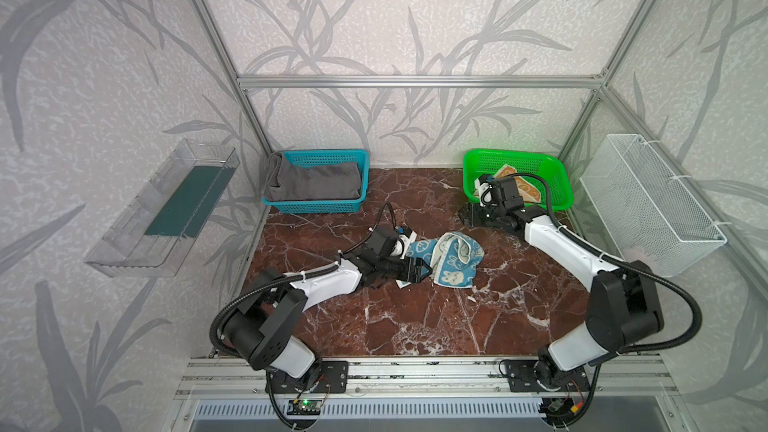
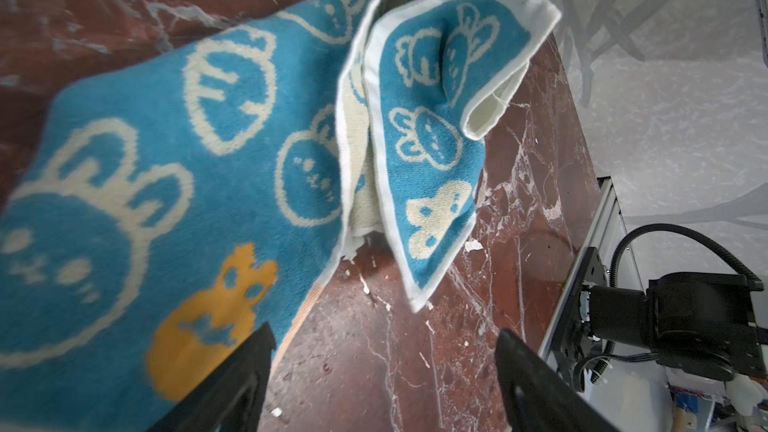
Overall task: Fold and stack the towels
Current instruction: 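Grasp the blue towel's corners with both grippers and lift them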
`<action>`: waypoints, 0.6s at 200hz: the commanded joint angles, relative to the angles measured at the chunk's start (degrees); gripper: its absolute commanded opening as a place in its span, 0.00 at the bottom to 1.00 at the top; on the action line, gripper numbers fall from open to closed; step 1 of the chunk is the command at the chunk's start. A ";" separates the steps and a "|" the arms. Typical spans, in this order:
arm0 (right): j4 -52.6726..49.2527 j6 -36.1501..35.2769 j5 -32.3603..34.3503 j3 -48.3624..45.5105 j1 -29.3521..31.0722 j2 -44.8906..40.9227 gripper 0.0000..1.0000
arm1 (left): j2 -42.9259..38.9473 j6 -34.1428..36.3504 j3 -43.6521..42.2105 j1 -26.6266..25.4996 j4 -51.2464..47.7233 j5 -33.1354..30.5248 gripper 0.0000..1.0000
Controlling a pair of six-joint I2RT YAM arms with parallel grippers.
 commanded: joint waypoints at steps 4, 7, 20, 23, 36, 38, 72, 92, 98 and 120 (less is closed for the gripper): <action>-6.89 -8.04 3.42 0.01 -0.12 -4.95 0.75 | 3.09 -4.43 3.34 -2.52 -1.78 0.40 0.83; -7.42 -8.44 3.28 -0.25 -0.21 -5.44 0.76 | 3.44 -4.81 3.60 -2.86 -1.97 0.31 0.82; -9.83 -10.73 1.45 -0.94 -0.39 -7.17 0.77 | 4.66 -6.36 4.19 -4.32 -2.48 -0.79 0.78; -10.54 -11.18 1.16 -1.00 -0.40 -7.50 0.76 | 4.92 -6.73 4.21 -4.62 -2.49 -1.24 0.77; -13.21 -12.12 0.09 -1.34 -0.39 -8.61 0.76 | 5.87 -8.00 4.33 -5.77 -2.48 -1.83 0.75; -13.56 -12.24 0.00 -1.42 -0.40 -8.78 0.76 | 6.04 -8.19 4.36 -5.95 -2.53 -1.92 0.75; -15.27 -12.09 -2.79 -4.97 -0.33 -12.24 0.76 | 8.87 -10.12 5.38 -7.62 -3.93 -3.03 0.73; -14.05 -11.27 -6.00 -7.38 -0.31 -14.31 0.73 | 10.89 -11.95 5.45 -8.30 -0.96 -2.82 0.68; -13.94 -10.99 -6.71 -7.92 -0.31 -14.69 0.72 | 11.36 -12.48 5.45 -8.41 0.05 -2.88 0.67; -14.71 -11.04 -8.89 -8.53 -0.13 -15.28 0.66 | 12.50 -13.70 5.93 -8.59 1.46 -3.78 0.64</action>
